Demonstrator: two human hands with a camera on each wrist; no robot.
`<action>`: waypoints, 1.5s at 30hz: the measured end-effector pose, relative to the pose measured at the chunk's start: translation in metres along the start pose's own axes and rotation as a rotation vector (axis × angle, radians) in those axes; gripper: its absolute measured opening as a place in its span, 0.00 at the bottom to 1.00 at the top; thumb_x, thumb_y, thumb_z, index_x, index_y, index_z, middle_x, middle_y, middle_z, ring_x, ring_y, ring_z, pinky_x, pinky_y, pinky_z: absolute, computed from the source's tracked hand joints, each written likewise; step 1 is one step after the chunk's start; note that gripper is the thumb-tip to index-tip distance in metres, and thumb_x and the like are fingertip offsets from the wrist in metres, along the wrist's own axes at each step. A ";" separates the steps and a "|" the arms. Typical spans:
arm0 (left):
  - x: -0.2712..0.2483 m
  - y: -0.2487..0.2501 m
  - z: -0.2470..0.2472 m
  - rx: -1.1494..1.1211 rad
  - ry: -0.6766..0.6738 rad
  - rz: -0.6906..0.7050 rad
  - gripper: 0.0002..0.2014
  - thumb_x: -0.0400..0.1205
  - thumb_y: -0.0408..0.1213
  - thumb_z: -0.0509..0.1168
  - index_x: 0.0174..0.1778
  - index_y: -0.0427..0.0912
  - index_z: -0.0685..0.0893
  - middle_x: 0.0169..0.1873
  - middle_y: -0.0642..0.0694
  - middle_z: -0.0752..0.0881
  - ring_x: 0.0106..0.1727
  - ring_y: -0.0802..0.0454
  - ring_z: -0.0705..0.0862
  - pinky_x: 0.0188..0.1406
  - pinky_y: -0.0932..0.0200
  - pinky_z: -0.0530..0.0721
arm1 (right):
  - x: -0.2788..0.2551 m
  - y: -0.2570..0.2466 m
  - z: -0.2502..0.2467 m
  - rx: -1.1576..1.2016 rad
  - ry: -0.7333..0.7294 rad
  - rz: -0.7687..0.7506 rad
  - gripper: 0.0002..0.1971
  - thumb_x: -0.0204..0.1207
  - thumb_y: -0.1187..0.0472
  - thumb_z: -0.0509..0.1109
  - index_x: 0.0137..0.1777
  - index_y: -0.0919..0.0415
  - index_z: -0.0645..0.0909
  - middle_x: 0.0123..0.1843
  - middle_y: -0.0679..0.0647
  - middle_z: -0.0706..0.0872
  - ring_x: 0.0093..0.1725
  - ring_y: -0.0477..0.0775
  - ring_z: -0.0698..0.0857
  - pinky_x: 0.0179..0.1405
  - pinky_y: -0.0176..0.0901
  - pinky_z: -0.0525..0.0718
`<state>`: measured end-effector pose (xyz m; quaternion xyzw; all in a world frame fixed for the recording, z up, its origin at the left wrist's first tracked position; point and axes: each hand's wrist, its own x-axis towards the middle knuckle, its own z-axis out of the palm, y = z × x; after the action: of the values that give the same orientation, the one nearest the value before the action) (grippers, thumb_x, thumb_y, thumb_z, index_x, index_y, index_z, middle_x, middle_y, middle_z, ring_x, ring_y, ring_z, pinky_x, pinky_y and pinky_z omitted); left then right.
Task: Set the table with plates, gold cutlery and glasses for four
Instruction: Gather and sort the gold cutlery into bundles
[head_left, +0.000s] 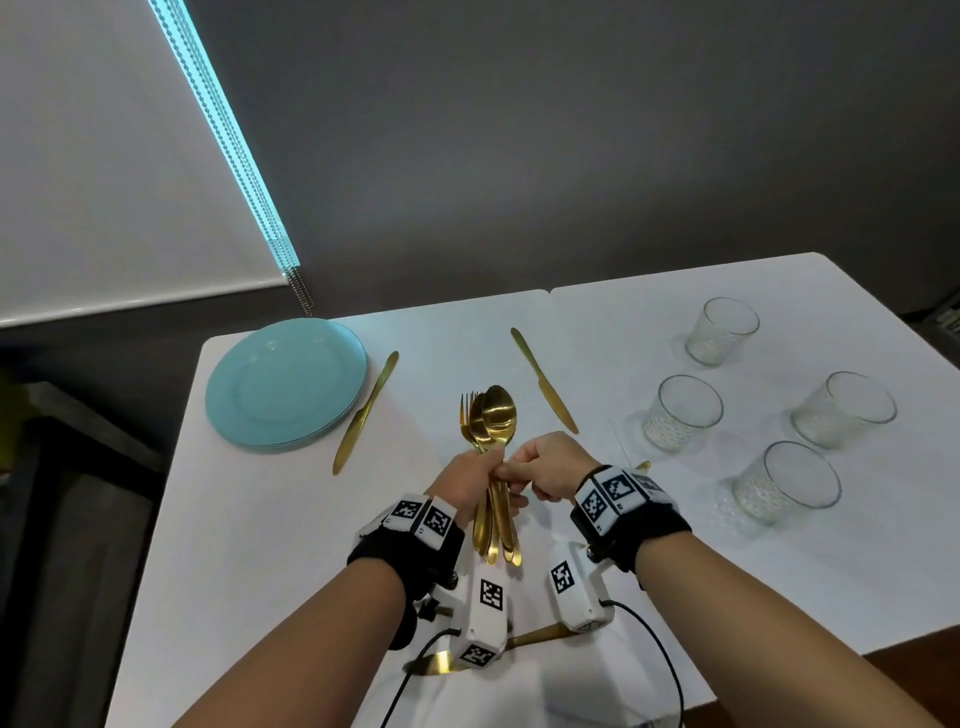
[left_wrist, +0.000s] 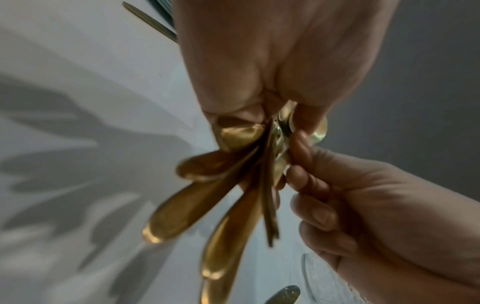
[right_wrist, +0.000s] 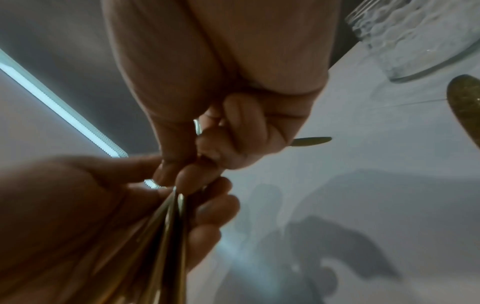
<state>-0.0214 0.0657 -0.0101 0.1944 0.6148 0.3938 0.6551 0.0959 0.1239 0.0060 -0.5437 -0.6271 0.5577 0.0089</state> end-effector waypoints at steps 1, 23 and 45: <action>-0.001 -0.002 0.000 -0.003 -0.010 -0.007 0.17 0.87 0.41 0.53 0.44 0.33 0.80 0.28 0.39 0.82 0.28 0.45 0.86 0.31 0.55 0.85 | 0.000 0.000 0.004 -0.032 0.008 -0.015 0.09 0.74 0.57 0.75 0.35 0.59 0.83 0.31 0.50 0.85 0.25 0.45 0.75 0.23 0.33 0.73; -0.066 -0.039 -0.063 -0.166 0.646 0.043 0.11 0.86 0.32 0.53 0.37 0.39 0.71 0.31 0.41 0.75 0.25 0.49 0.73 0.25 0.58 0.75 | -0.019 0.011 0.092 -0.925 -0.326 -0.280 0.17 0.73 0.49 0.74 0.55 0.60 0.85 0.57 0.56 0.87 0.57 0.57 0.85 0.51 0.46 0.83; -0.063 -0.034 -0.076 -0.178 0.513 -0.006 0.07 0.86 0.34 0.54 0.45 0.38 0.73 0.33 0.41 0.77 0.28 0.49 0.76 0.29 0.57 0.79 | 0.003 -0.007 0.059 -0.044 -0.182 0.018 0.12 0.77 0.60 0.70 0.32 0.62 0.80 0.33 0.59 0.82 0.23 0.51 0.72 0.21 0.37 0.68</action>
<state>-0.0808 -0.0203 -0.0070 0.0280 0.7243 0.4805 0.4937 0.0537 0.0872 -0.0132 -0.4966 -0.6325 0.5908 -0.0653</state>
